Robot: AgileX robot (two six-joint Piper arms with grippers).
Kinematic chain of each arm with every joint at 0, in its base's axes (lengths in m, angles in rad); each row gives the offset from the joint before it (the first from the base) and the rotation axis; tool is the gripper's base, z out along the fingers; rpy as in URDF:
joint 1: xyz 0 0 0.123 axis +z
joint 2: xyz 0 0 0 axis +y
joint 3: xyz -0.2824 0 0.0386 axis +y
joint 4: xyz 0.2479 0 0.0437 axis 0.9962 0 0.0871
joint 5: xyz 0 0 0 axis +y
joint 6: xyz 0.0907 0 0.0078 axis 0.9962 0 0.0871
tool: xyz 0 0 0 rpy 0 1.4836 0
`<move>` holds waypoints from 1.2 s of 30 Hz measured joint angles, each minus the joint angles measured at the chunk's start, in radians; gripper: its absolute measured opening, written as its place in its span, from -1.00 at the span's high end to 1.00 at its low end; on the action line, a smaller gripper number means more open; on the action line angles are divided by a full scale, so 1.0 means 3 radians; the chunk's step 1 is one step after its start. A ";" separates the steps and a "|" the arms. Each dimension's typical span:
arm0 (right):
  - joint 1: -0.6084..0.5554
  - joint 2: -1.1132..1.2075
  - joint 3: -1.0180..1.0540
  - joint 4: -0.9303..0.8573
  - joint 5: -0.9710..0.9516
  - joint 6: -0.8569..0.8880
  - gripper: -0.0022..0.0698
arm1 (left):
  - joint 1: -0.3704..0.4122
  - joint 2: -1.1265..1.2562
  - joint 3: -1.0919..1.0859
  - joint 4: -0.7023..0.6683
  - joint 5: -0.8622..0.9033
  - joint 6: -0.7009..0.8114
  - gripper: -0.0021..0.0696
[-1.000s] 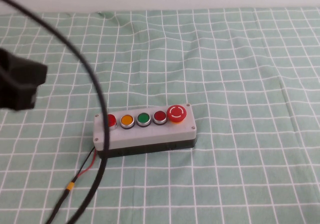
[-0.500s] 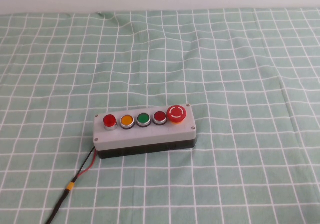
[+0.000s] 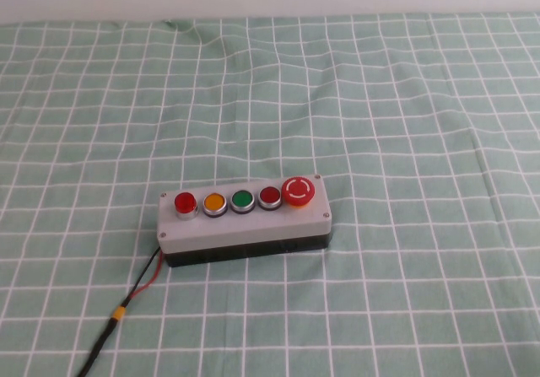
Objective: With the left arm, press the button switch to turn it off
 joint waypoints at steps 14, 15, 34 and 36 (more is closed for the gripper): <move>0.0000 0.0000 0.0000 0.0000 0.0000 0.0000 0.99 | 0.0000 0.0000 0.0149 0.0118 -0.0473 0.0014 0.95; 0.0000 0.0000 0.0000 0.0000 0.0000 0.0000 0.99 | 0.0000 0.0000 0.0226 0.0156 -0.0641 0.0014 0.95; 0.0000 0.0000 0.0000 0.0000 0.0000 0.0000 0.99 | 0.0164 -0.0200 0.2409 0.0707 -0.3298 0.0030 0.95; 0.0000 0.0000 0.0000 0.0000 0.0000 0.0000 0.99 | 0.0167 -0.0324 0.2551 0.0707 -0.3418 0.0036 0.95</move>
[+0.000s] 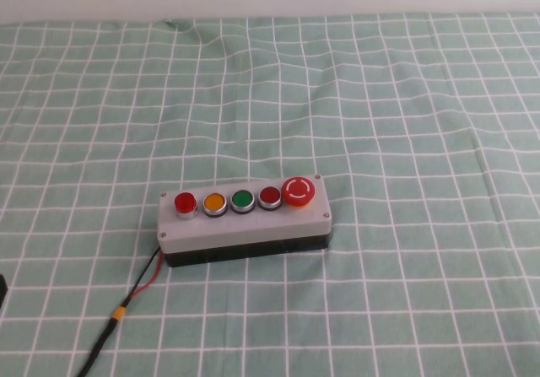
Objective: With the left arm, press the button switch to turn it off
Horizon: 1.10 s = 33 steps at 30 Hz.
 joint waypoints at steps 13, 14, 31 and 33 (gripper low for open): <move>0.0000 0.0000 0.0000 0.0000 0.0000 0.0000 0.99 | 0.0315 -0.0684 0.0634 -0.0310 0.0066 0.0008 0.95; 0.0000 0.0000 0.0000 0.0000 0.0000 0.0000 0.99 | 0.0331 -0.0690 0.0634 -0.0344 0.0142 0.0008 0.95; 0.0000 0.0000 0.0000 0.0000 0.0000 0.0000 0.99 | 0.0358 -0.0698 0.0634 -0.0390 0.0704 0.0008 0.95; 0.0000 0.0000 0.0000 0.0000 0.0000 0.0000 0.99 | 0.0358 -0.0698 0.0634 -0.0390 0.0704 0.0008 0.95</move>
